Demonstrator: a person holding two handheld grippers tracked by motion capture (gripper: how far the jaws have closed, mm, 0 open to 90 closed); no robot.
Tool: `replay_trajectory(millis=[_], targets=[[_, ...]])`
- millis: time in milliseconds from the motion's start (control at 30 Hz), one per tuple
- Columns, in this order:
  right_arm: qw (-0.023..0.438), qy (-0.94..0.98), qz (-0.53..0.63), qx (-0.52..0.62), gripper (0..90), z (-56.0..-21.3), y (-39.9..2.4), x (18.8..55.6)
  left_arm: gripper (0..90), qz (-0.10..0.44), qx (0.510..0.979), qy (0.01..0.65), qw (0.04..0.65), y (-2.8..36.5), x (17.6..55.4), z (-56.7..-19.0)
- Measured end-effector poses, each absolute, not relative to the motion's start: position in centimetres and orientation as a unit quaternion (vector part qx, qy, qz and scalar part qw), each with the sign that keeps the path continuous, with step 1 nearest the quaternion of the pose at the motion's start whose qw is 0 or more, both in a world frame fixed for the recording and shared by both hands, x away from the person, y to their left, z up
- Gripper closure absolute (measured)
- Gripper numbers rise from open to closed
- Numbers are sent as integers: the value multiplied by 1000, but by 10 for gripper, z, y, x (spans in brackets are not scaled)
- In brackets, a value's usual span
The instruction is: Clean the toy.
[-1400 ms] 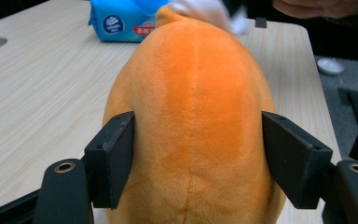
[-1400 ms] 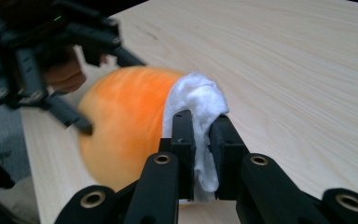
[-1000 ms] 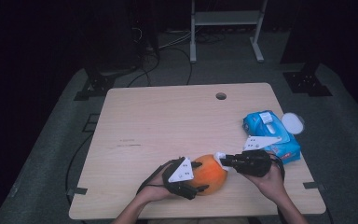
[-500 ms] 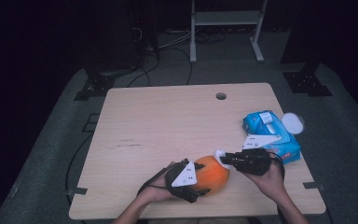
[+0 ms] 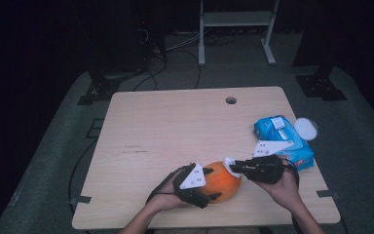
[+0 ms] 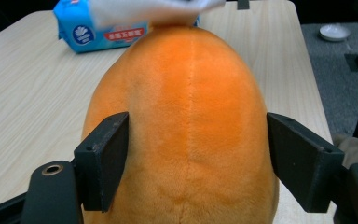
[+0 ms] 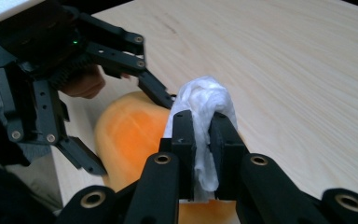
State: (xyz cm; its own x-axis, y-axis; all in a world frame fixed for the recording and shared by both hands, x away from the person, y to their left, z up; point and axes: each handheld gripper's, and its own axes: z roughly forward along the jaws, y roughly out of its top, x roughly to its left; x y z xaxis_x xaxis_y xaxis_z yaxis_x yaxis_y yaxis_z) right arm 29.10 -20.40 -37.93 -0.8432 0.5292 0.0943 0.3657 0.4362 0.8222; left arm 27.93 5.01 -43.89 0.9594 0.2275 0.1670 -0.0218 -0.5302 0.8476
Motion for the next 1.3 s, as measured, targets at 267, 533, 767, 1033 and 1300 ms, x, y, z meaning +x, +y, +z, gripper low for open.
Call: replay_trajectory(millis=[267, 533, 767, 1033, 1300], targets=[[90, 846, 439, 287, 809, -390, -216, 299, 246, 123, 852, 99, 500, 56, 286, -437], [93, 851, 455, 247, 808, -384, -195, 285, 225, 129, 850, 112, 498, 48, 286, -436], [97, 844, 452, 271, 808, -390, -207, 293, 111, 116, 835, 121, 525, 64, 295, -434], [96, 833, 461, 292, 808, -394, -216, 298, 179, 107, 837, 127, 521, 62, 301, -447], [110, 833, 483, 247, 810, -376, -190, 280, 363, 115, 827, 153, 529, 61, 296, -427]])
